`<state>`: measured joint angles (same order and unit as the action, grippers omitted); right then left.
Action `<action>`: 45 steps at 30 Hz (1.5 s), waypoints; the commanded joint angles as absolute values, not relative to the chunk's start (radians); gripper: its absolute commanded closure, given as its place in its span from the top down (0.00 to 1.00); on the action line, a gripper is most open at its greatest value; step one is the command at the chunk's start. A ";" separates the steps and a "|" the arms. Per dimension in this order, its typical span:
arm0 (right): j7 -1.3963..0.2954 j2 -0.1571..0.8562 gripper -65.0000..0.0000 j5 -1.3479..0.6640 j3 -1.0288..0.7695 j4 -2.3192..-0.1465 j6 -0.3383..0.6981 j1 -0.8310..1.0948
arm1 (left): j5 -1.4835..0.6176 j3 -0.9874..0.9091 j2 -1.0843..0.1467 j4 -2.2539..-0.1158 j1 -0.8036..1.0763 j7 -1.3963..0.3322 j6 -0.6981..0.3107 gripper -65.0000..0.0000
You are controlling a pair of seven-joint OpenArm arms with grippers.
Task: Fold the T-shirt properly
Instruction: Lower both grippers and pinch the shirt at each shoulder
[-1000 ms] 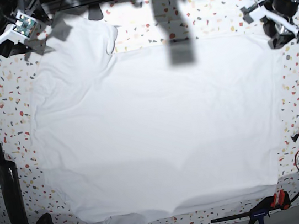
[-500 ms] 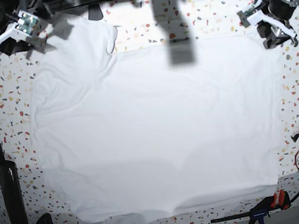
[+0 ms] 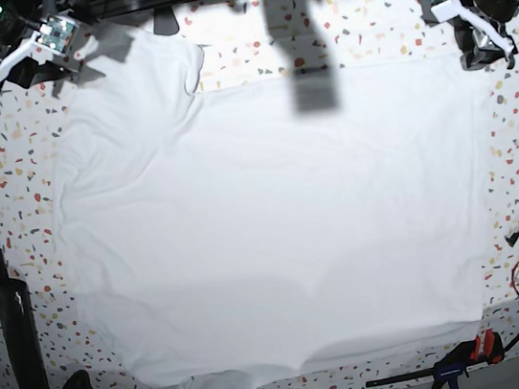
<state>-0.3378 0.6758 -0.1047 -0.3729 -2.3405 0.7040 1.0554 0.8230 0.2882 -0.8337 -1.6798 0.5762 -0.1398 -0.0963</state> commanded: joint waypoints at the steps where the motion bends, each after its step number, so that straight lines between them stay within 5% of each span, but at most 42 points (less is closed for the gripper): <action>1: -0.321 0.684 0.57 -0.109 -0.379 -2.356 0.698 1.063 | 0.826 0.284 -0.848 -1.684 0.579 -0.133 -0.105 0.40; 9: -0.322 0.684 0.57 -0.109 -0.379 -2.356 0.698 1.064 | 0.801 0.284 -0.822 -1.521 0.476 -0.102 -0.175 0.40; 16: -0.322 0.684 0.57 -0.109 -0.379 -2.356 0.698 1.064 | 0.804 0.284 -0.810 -1.464 0.500 -0.063 -0.138 0.40; 21: -0.322 0.684 0.57 -0.109 -0.379 -2.356 0.698 1.064 | 0.804 0.284 -0.809 -1.480 0.516 0.019 -0.094 0.26; 27: -0.322 0.684 0.57 -0.109 -0.379 -2.356 0.698 1.064 | 0.804 0.284 -0.806 -1.494 0.515 0.036 -0.068 0.37; 30: -0.321 0.684 0.57 -0.109 -0.379 -2.356 0.698 1.064 | 0.804 0.284 -0.783 -1.494 0.509 0.035 0.013 0.37; 40: -0.322 0.684 0.57 -0.109 -0.379 -2.356 0.698 1.064 | 0.804 0.284 -0.731 -1.494 0.495 0.019 0.033 0.37; 45: -0.321 0.684 0.57 -0.109 -0.379 -2.356 0.698 1.064 | 0.804 0.284 -0.729 -1.494 0.493 0.019 0.064 0.22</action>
<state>-0.3378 0.6758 -0.1047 -0.3729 -2.3405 0.7040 1.0554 0.8150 0.2794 -0.7368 -1.4925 0.4976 0.0006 0.0532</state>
